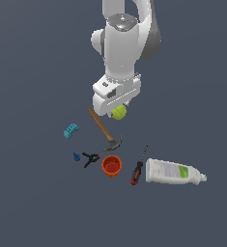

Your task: Pick up a designated object from a clutter of objects.

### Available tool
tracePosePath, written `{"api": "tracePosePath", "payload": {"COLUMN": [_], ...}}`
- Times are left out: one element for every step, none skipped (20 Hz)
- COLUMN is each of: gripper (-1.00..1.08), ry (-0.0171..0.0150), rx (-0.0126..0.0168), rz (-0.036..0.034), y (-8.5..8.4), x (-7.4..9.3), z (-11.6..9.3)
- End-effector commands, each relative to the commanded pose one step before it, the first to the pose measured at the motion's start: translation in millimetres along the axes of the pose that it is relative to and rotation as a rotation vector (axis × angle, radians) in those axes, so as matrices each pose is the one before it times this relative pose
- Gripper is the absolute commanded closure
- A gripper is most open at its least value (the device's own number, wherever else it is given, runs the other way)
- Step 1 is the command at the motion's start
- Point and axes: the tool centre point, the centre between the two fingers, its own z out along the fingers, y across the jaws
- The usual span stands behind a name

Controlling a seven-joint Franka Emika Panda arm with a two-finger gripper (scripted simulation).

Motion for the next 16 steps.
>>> {"api": "tracePosePath", "payload": {"gripper": [1.08, 1.08, 1.08, 1.08, 1.08, 1.08, 1.08, 1.08, 1.08, 1.08, 1.08, 1.08, 1.08, 1.08, 1.08, 1.08], "ry": [0.00025, -0.00026, 0.0, 0.0, 0.0, 0.00022, 0.0, 0.00031, 0.0, 0.00037, 0.0, 0.0, 0.0004, 0.0, 0.0, 0.00042], "rx": [-0.00079, 0.00005, 0.0, 0.0, 0.0, 0.00054, 0.0, 0.00056, 0.0, 0.00057, 0.0, 0.0, 0.00056, 0.0, 0.0, 0.00055], "rz": [0.00044, -0.00041, 0.0, 0.0, 0.0, -0.00037, 0.0, -0.00025, 0.0, -0.00014, 0.0, 0.0, -0.00003, 0.0, 0.0, 0.00006], "y": [-15.71, -5.96, -5.66, -5.5, -5.31, -5.09, -4.85, -4.49, -4.25, -3.79, -3.6, -3.27, -2.77, -2.63, -2.31, -1.77], "x": [5.47, 2.47, 2.27, 2.24, 2.21, 2.2, 2.11, 2.0, 1.94, 1.76, 1.75, 1.65, 1.4, 1.42, 1.29, 0.98], "z": [-24.77, -9.03, -8.93, -8.68, -8.4, -8.03, -7.71, -7.27, -6.79, -6.31, -5.8, -5.3, -4.84, -4.3, -3.8, -3.35]}}
